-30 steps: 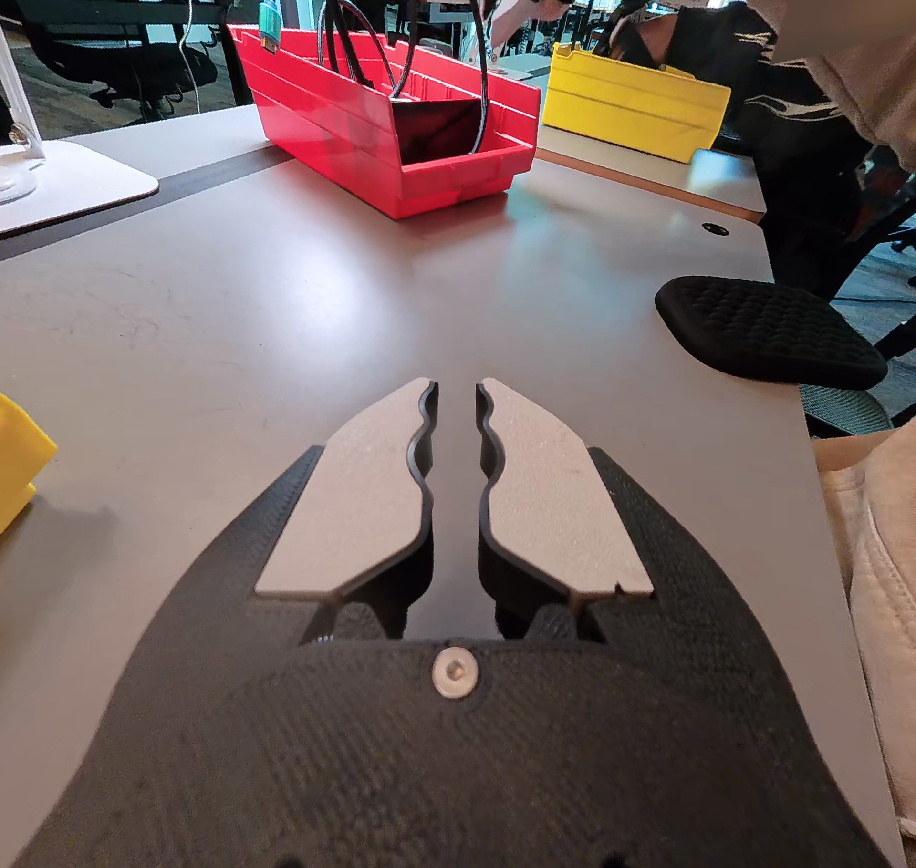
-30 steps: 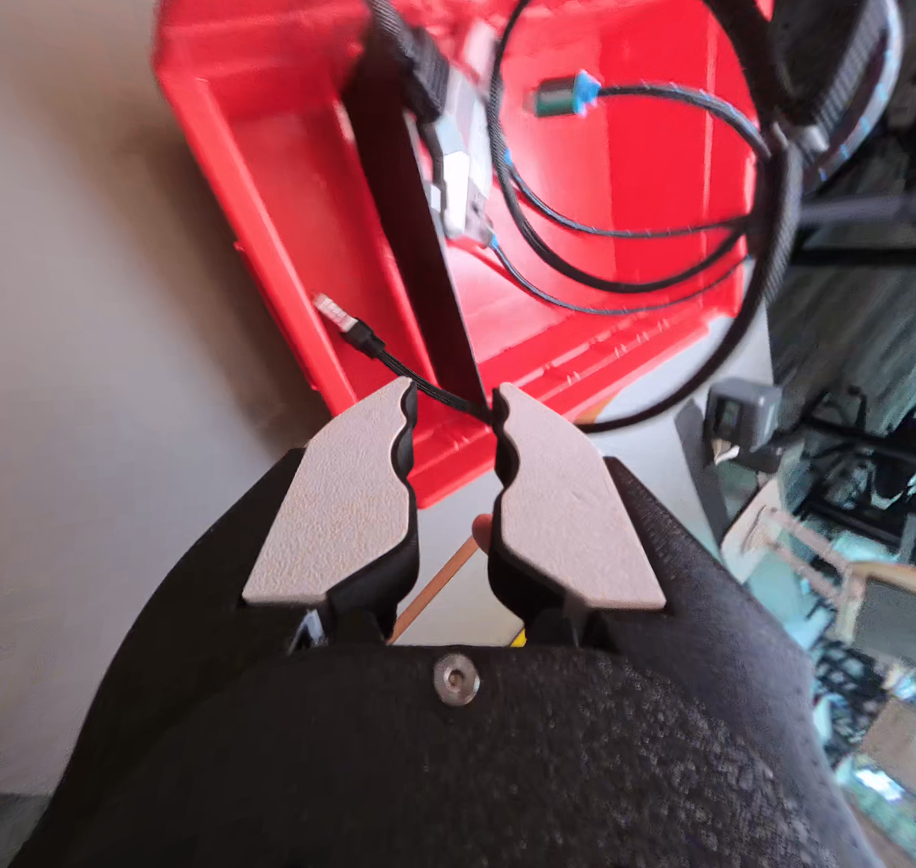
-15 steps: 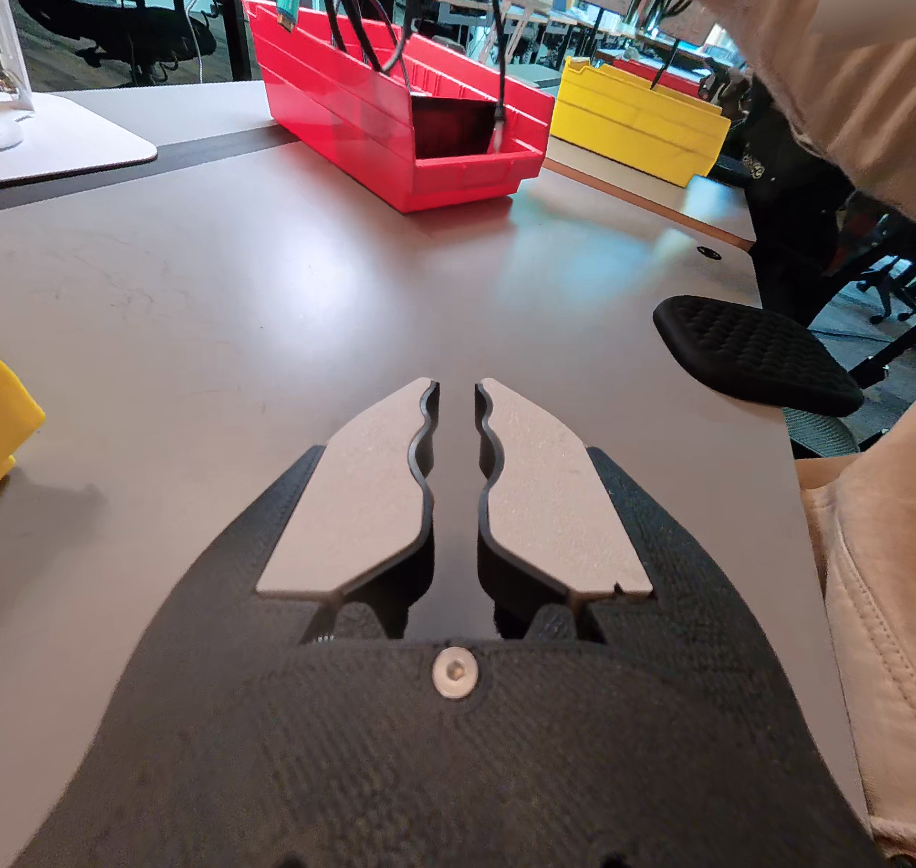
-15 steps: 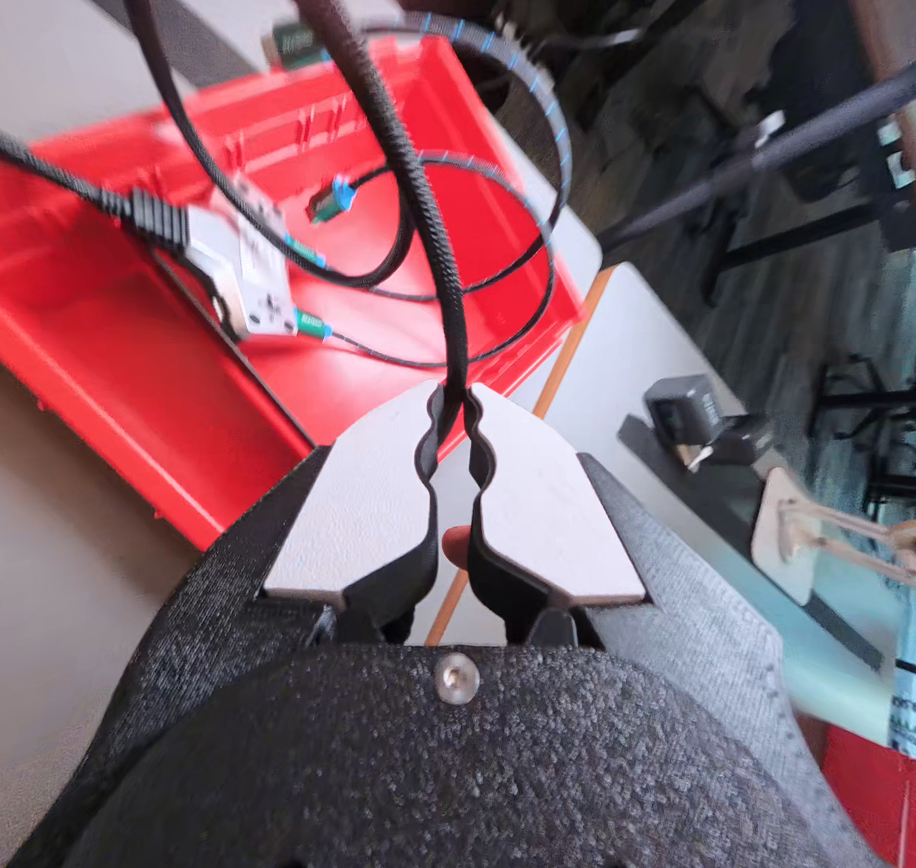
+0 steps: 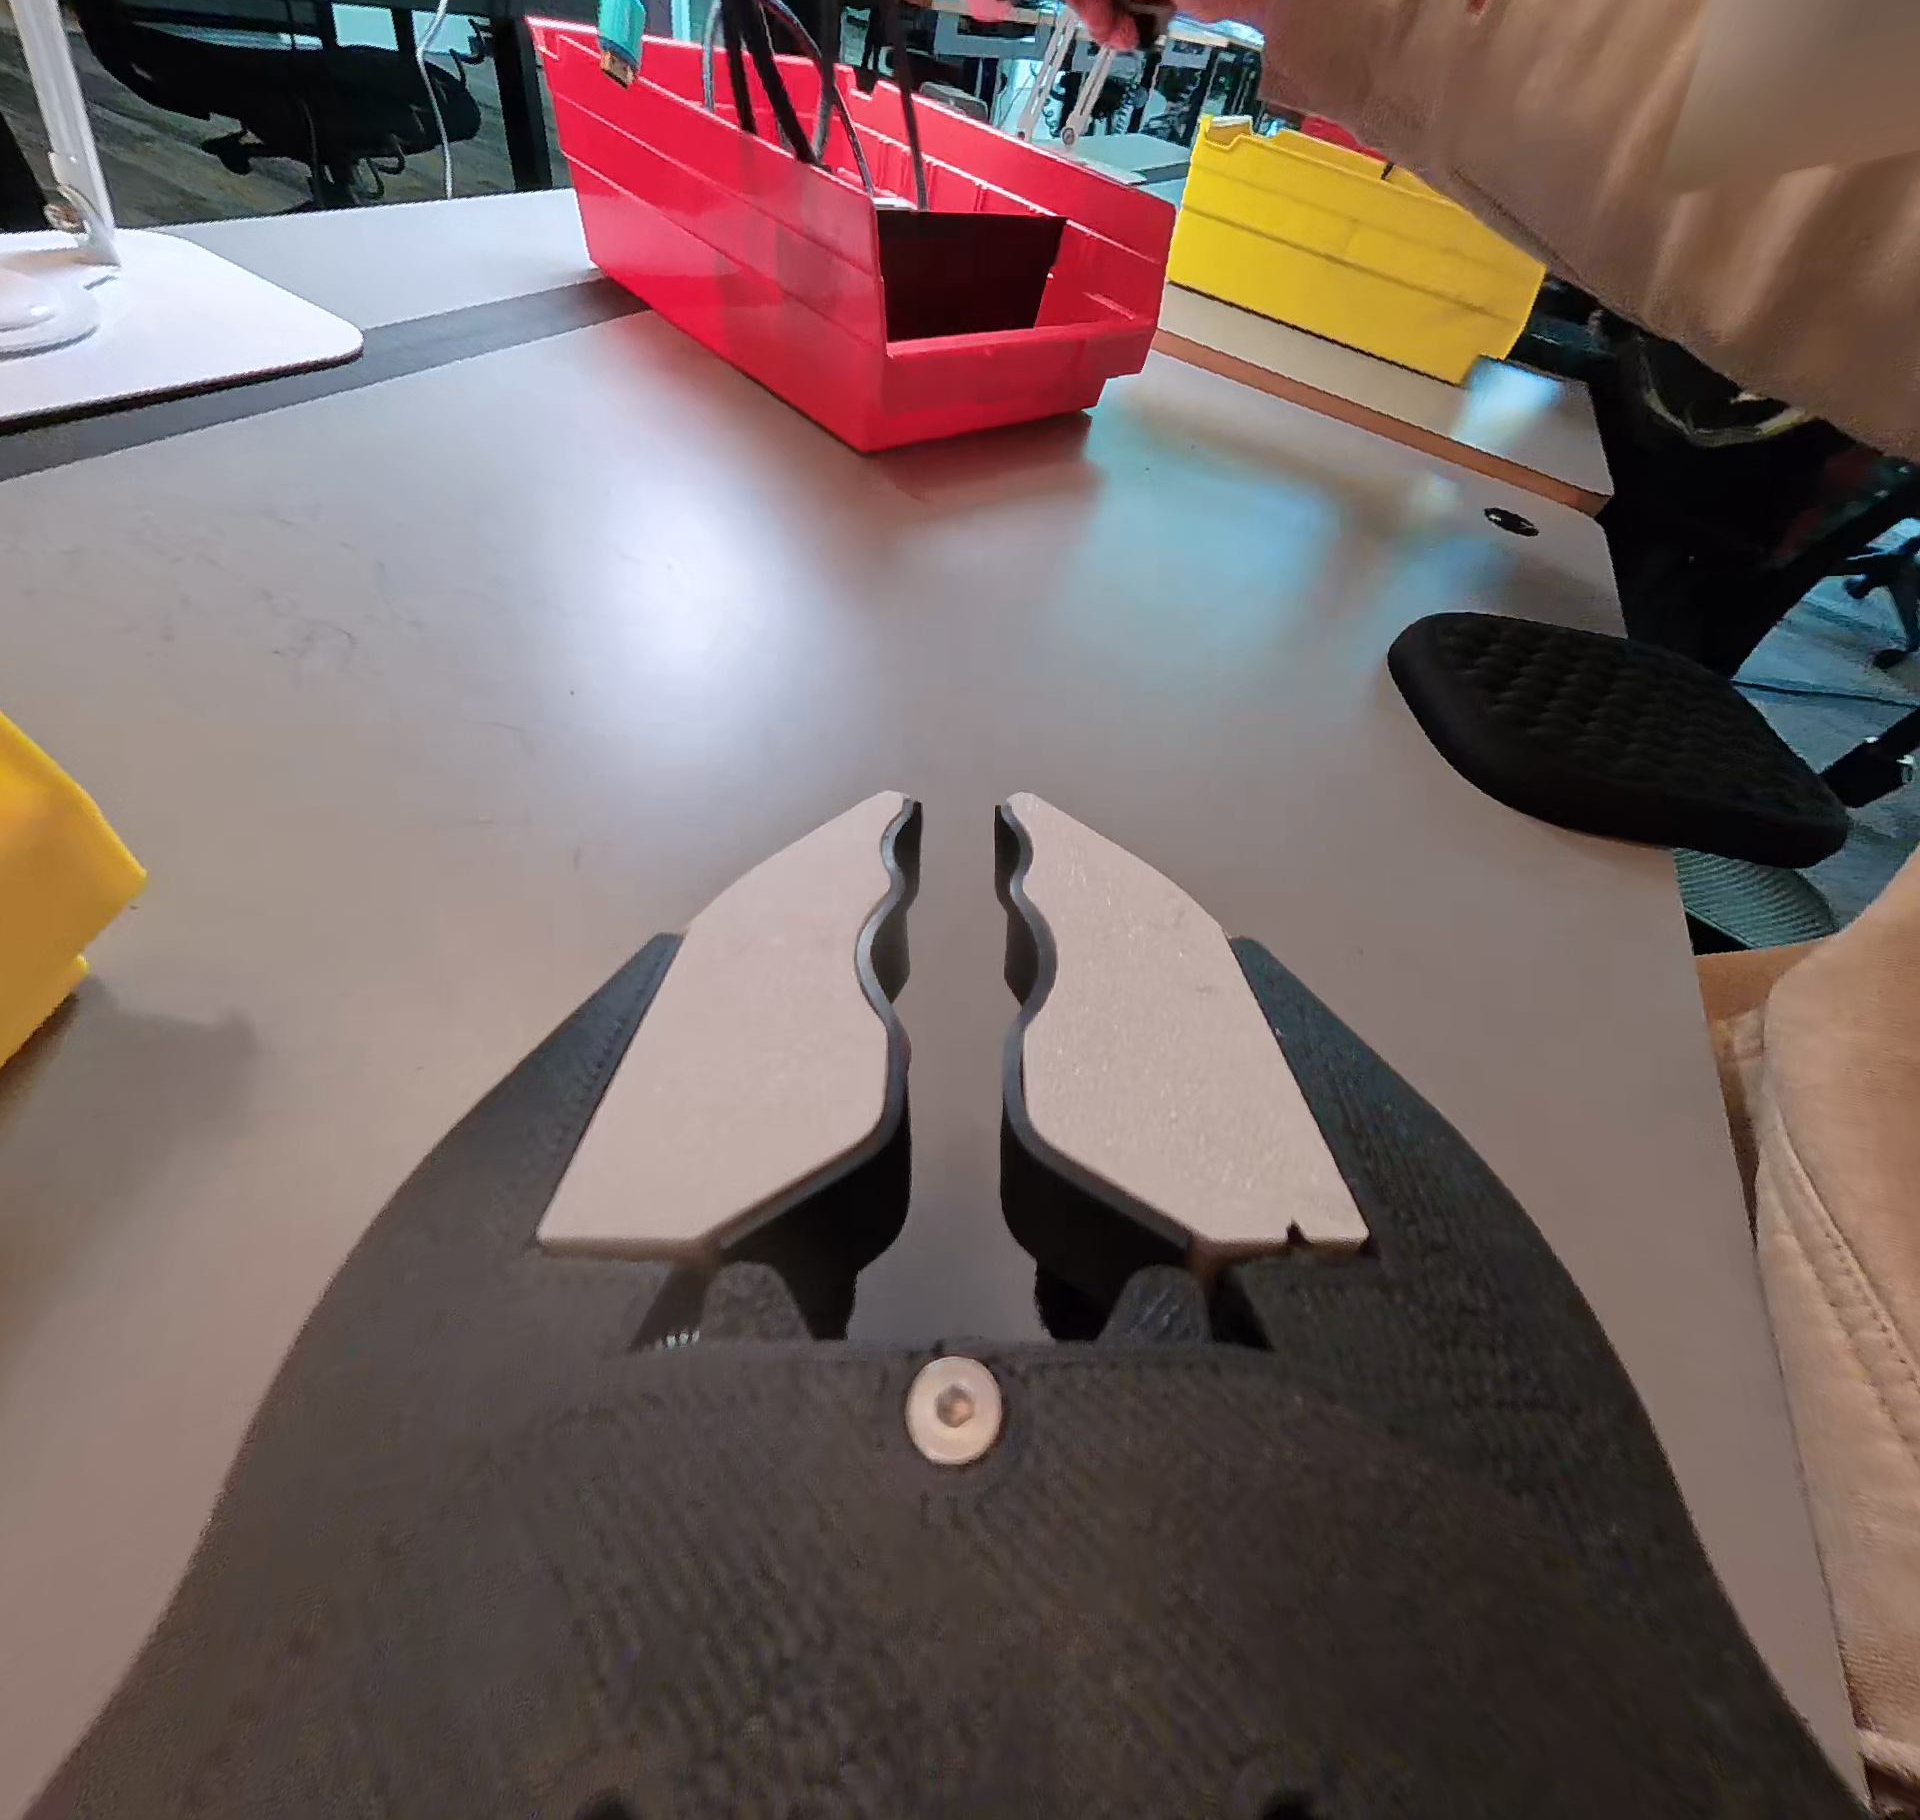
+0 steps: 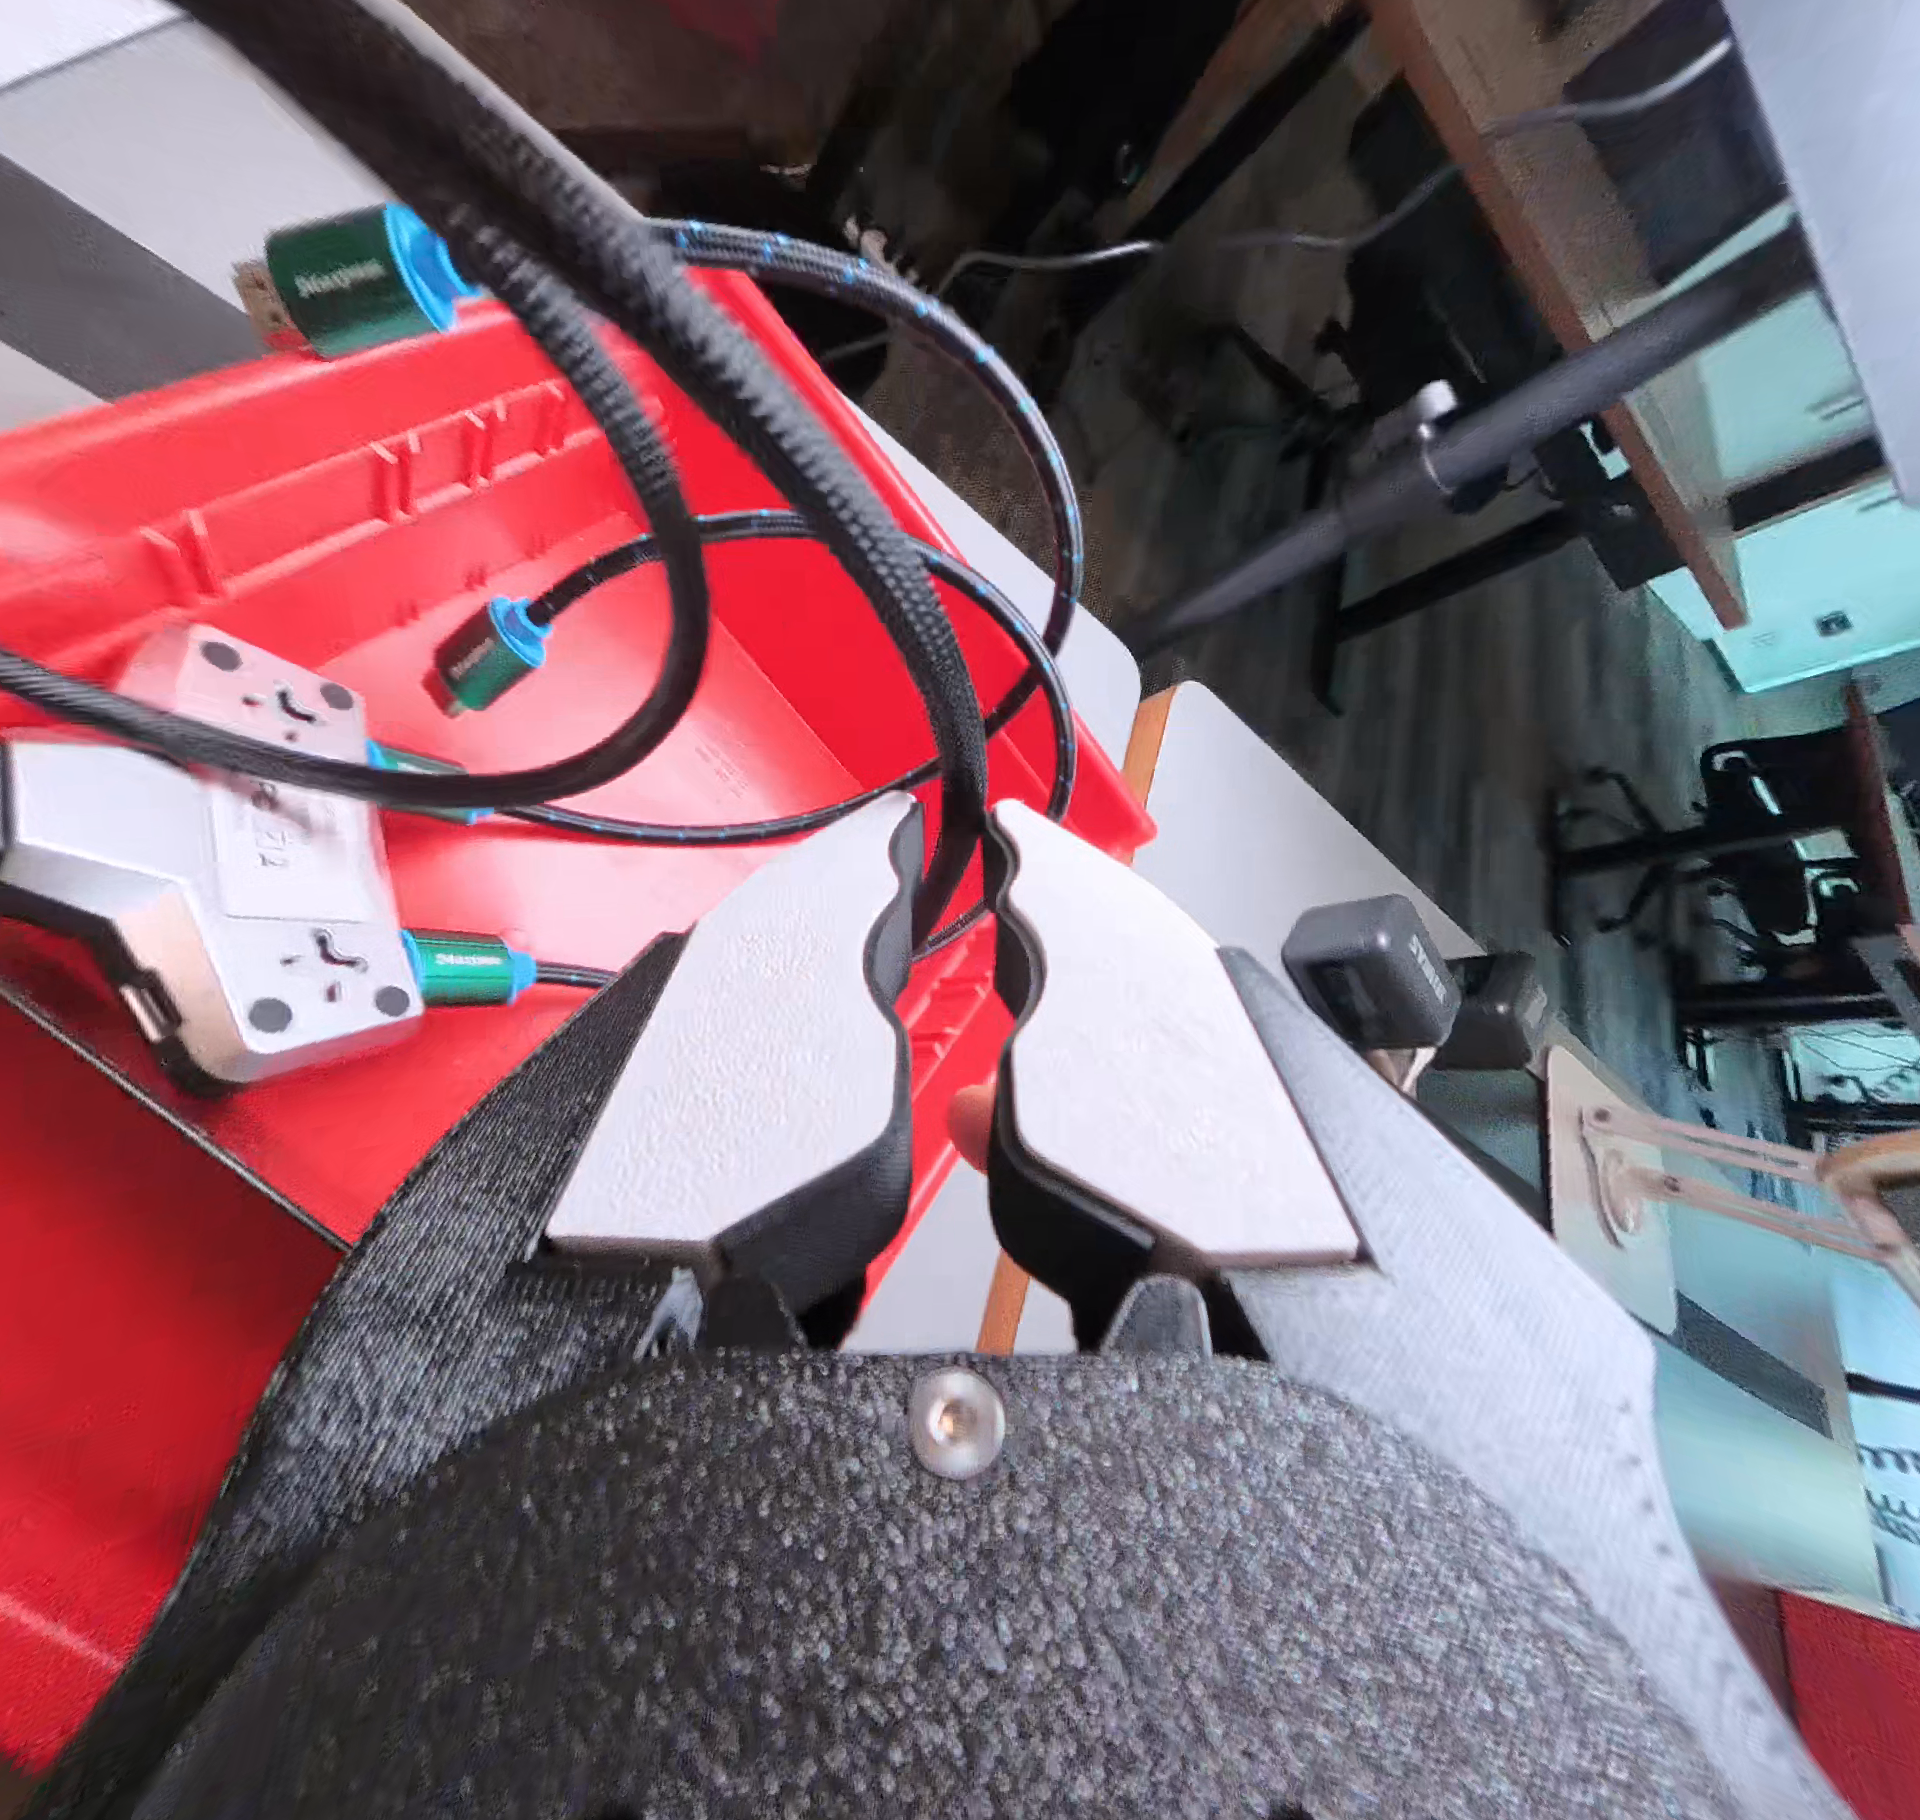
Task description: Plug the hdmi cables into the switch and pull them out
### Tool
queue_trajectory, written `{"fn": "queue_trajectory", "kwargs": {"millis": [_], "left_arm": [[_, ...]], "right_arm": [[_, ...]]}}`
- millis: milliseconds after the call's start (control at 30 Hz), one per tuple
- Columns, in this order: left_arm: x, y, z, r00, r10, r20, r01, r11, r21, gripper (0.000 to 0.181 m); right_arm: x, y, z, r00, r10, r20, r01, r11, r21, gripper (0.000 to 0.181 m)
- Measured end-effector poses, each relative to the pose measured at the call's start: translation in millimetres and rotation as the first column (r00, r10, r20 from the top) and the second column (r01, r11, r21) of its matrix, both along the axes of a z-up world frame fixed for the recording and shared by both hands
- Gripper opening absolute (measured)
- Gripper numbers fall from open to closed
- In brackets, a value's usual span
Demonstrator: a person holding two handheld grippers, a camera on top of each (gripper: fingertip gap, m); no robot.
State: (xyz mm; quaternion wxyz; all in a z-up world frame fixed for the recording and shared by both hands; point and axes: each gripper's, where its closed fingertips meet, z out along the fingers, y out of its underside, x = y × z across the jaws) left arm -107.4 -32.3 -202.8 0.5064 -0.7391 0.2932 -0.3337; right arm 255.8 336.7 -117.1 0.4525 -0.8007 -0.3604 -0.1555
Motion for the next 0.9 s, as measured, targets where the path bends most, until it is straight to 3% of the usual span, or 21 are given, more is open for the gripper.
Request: {"fn": "queue_trajectory", "kwargs": {"millis": [67,167,300,367,467,533,733,900], "left_arm": [[-3.0,1.8,1.7,1.000,0.022,-0.007,-0.022,1.000,0.013,0.015],[-9.5,5.8,6.7,0.998,0.064,-0.003,-0.063,0.997,0.038,0.016],[-20.0,13.4,14.2,0.991,0.128,0.030,-0.130,0.990,0.057,0.017],[-26.4,16.8,18.1,0.986,0.164,0.044,-0.167,0.984,0.067,0.018],[-37.4,22.2,23.2,0.972,0.227,0.053,-0.231,0.969,0.083,0.020],[-44.9,25.5,25.8,0.962,0.268,0.054,-0.272,0.958,0.092,0.021],[-79.6,36.5,45.2,0.920,0.391,0.027,-0.390,0.908,0.151,0.022],[-155.3,52.4,103.3,0.836,0.547,-0.042,-0.521,0.816,0.249,0.016]], "right_arm": [[7.6,-6.8,6.8,0.994,-0.026,-0.105,0.024,1.000,-0.015,0.017],[13.1,-22.9,42.6,0.934,-0.035,-0.356,0.052,0.998,0.040,0.044],[-5.7,-76.6,97.2,0.779,0.110,-0.618,0.029,0.977,0.211,0.048],[-28.3,-115.9,110.0,0.679,0.207,-0.704,-0.001,0.960,0.281,0.048],[-75.6,-171.7,97.6,0.553,0.287,-0.782,-0.073,0.952,0.298,0.050],[-108.4,-196.5,77.4,0.513,0.296,-0.806,-0.114,0.954,0.278,0.053],[-188.7,-211.9,13.9,0.442,0.230,-0.867,-0.172,0.970,0.170,0.053],[-212.5,-210.5,-21.2,0.514,0.283,-0.810,-0.175,0.959,0.224,0.047]]}}
